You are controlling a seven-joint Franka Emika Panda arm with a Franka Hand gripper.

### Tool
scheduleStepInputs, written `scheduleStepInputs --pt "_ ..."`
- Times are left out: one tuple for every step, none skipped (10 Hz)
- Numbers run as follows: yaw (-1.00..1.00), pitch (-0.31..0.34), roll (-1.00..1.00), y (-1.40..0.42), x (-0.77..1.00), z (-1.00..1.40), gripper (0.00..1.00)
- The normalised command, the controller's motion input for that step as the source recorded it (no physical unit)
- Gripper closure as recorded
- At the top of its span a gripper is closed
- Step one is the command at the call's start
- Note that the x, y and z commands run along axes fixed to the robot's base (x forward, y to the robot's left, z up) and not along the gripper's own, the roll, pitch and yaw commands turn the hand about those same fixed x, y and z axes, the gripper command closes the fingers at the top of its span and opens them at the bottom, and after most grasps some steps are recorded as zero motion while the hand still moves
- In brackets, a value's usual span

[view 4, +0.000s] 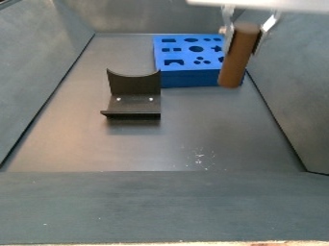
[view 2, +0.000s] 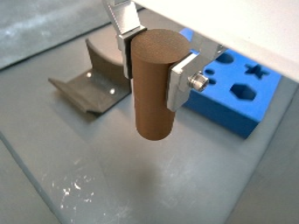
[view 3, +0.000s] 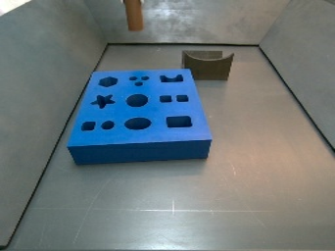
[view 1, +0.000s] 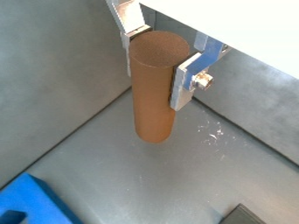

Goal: Pick up the round object. Move up. Move to above the board. Insert the round object.
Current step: Move to above the board.

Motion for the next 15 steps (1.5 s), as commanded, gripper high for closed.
scheduleStepInputs --pt "0.03 0.081 0.09 -0.14 -0.05 1.00 1.00" --pt "0.03 0.104 0.11 -0.13 -0.05 1.00 1.00" --pt "0.03 0.122 0.12 -0.12 -0.05 1.00 1.00" --pt "0.03 0.142 0.12 -0.11 -0.04 1.00 1.00" --pt "0.03 0.159 0.12 -0.10 -0.03 1.00 1.00" --pt "0.02 0.179 0.13 -0.09 -0.02 1.00 1.00" --pt "0.02 0.187 0.13 -0.08 -0.02 1.00 1.00" --pt "0.03 0.185 0.13 -0.07 -0.01 1.00 1.00" --pt "0.02 0.181 0.13 -0.06 0.00 1.00 1.00" --pt "0.02 0.176 0.11 -0.04 0.00 0.86 1.00" --pt "0.02 0.168 0.10 -0.02 0.00 0.67 1.00" --pt "0.02 0.164 0.08 -0.01 0.01 0.52 1.00" --pt "0.02 0.166 0.08 -0.01 0.01 0.33 1.00" --pt "0.02 0.164 0.08 -0.01 0.01 0.23 1.00" --pt "-0.01 0.814 0.41 -1.00 0.34 -0.36 1.00"
